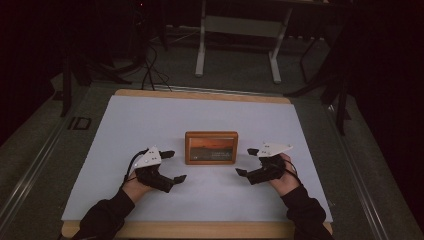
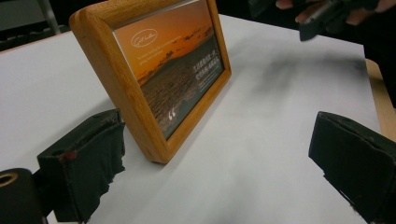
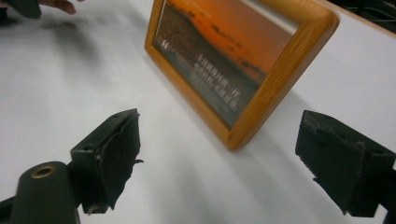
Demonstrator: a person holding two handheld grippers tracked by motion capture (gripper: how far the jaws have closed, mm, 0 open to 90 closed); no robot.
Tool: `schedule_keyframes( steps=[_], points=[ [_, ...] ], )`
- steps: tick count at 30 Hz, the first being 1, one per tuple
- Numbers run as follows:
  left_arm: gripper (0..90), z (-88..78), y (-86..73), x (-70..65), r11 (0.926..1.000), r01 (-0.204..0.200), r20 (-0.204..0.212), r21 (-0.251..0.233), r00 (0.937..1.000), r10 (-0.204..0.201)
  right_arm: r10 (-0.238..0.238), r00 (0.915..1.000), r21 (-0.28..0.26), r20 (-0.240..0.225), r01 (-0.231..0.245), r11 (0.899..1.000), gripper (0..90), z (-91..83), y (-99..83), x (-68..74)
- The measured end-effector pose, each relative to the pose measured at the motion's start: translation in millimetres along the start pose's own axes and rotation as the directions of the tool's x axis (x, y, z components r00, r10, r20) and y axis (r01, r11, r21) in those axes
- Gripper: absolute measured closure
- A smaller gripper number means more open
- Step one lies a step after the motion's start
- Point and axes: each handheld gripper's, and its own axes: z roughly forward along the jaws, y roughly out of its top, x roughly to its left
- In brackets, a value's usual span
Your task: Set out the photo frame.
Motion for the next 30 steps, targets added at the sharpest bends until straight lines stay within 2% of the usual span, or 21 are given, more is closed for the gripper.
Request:
schedule_keyframes(
  steps=[8,12,26,30],
  points=[
    [4.0,0.6,-0.4,-0.5,1.0000,-0.007,-0.001,0.006,1.0000,0.007,0.042,0.9988,-0.027,-0.027,-0.042,0.999,13.7,-5.6,-23.0,6.9],
    [4.1,0.8,-0.7,-0.6,0.9999,-0.012,-0.001,0.008,0.9999,0.012,0.040,0.9988,-0.029,-0.028,-0.040,0.999,13.7,-9.5,-31.2,9.3],
    [4.1,-0.2,-2.2,-0.6,0.9999,-0.012,-0.002,0.009,0.9999,0.012,0.066,0.9969,-0.021,-0.043,-0.067,0.998,13.7,-18.9,-56.2,13.8],
    [4.1,-0.3,-2.4,-0.9,0.9997,-0.019,0.003,0.015,0.9998,0.019,0.066,0.9967,0.008,-0.048,-0.065,0.998,13.6,-18.9,-62.2,13.0]
  ],
)
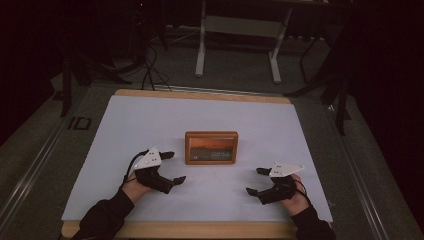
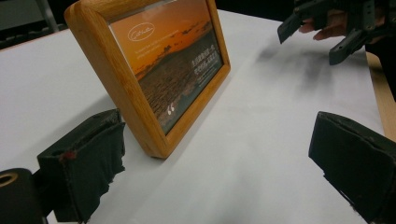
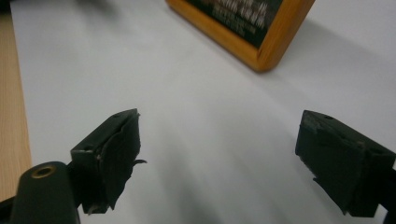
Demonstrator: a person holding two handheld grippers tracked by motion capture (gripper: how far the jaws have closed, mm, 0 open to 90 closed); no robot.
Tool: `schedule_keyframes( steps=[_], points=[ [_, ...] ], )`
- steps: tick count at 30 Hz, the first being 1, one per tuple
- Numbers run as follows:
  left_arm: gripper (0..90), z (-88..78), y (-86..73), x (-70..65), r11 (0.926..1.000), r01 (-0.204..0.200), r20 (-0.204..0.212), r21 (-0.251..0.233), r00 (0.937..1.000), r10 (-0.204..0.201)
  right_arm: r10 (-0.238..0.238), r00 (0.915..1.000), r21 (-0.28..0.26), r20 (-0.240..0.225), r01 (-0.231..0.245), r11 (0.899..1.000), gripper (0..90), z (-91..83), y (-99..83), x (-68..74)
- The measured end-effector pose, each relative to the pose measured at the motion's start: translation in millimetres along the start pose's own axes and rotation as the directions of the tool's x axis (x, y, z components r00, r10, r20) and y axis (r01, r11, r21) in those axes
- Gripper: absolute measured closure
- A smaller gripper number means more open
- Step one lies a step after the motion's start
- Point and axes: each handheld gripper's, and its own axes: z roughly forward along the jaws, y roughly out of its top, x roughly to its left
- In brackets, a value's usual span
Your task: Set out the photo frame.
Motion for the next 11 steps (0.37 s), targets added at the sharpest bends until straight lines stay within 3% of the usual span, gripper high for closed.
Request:
schedule_keyframes(
  steps=[11],
  points=[
    [4.0,1.0,-1.0,-0.3,1.0000,0.000,0.004,0.003,1.0000,0.000,0.000,0.9998,0.003,0.018,0.000,1.000,13.6,-0.7,-4.9,-3.6]
  ],
)
